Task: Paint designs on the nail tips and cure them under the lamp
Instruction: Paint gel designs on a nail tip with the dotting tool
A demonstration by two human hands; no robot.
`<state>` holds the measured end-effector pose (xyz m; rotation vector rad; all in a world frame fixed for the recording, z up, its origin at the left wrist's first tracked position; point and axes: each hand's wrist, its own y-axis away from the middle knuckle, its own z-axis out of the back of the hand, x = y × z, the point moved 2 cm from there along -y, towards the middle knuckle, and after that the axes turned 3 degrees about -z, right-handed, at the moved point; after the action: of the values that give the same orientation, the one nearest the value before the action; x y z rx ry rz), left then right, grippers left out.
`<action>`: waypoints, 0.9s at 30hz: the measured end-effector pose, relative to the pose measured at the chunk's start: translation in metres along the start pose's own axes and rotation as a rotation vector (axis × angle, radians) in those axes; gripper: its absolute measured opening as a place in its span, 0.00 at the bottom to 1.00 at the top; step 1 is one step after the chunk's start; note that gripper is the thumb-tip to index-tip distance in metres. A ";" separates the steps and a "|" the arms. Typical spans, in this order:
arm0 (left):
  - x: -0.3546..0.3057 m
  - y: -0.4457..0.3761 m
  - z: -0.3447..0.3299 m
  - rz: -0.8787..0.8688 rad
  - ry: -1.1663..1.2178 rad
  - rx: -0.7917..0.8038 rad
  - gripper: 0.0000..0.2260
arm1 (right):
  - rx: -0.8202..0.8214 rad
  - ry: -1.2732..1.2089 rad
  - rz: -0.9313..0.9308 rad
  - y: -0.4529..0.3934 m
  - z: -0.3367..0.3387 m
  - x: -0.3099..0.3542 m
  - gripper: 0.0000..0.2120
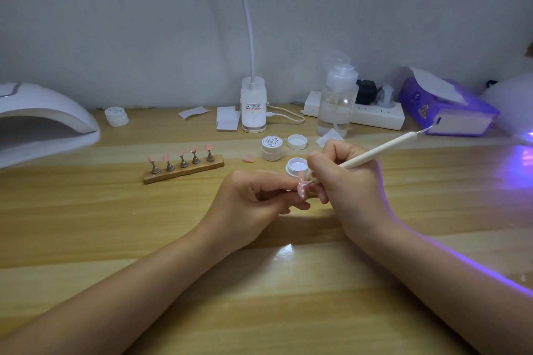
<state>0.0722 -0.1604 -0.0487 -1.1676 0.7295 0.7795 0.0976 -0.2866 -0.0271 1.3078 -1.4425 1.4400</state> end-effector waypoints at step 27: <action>-0.001 0.000 0.000 0.016 -0.001 0.005 0.10 | 0.005 0.003 -0.001 -0.001 0.000 -0.001 0.21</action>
<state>0.0715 -0.1603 -0.0483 -1.1586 0.7404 0.7911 0.0984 -0.2863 -0.0276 1.3085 -1.4367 1.4457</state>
